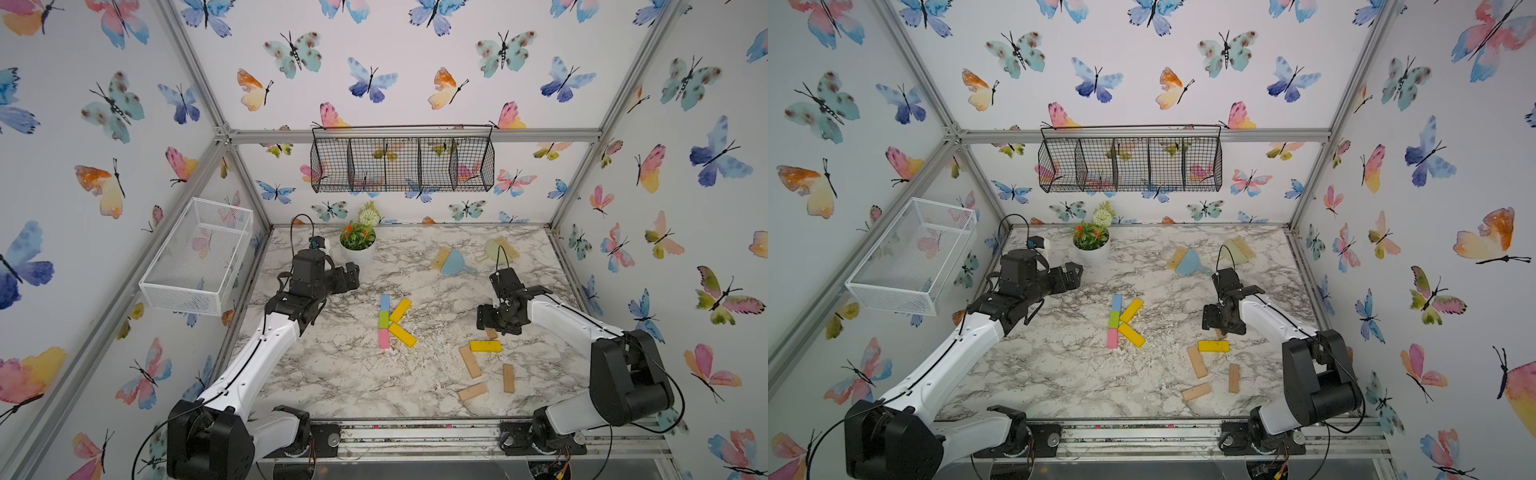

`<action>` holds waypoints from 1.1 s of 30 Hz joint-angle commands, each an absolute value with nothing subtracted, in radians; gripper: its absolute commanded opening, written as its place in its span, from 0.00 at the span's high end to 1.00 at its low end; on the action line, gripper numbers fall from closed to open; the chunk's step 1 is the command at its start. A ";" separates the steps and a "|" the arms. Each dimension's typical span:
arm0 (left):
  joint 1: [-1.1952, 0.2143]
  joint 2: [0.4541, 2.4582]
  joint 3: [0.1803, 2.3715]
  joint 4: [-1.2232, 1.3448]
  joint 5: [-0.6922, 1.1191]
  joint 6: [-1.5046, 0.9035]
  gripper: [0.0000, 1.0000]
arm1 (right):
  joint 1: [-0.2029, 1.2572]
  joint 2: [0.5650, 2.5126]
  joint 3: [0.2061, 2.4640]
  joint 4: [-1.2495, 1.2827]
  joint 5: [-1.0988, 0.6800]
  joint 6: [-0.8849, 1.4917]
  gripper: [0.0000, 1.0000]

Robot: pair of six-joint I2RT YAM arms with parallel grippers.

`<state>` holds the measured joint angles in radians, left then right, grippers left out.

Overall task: Assemble the letter k with building blocks
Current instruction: Pick up the building block from the center of the board.

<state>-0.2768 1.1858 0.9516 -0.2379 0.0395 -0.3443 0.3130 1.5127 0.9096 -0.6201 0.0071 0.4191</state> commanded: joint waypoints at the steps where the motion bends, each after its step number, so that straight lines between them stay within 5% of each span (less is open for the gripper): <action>1: -0.279 1.184 0.968 -0.242 0.037 -0.336 0.02 | 0.295 1.546 0.902 -0.594 0.004 0.398 0.28; 21: -0.279 1.192 0.968 -0.242 0.031 -0.343 0.02 | 0.299 1.443 0.882 -0.720 -0.188 0.338 0.37; 33: -0.279 1.194 0.971 -0.247 0.022 -0.342 0.02 | 0.538 1.431 0.839 -0.754 -0.146 0.479 0.35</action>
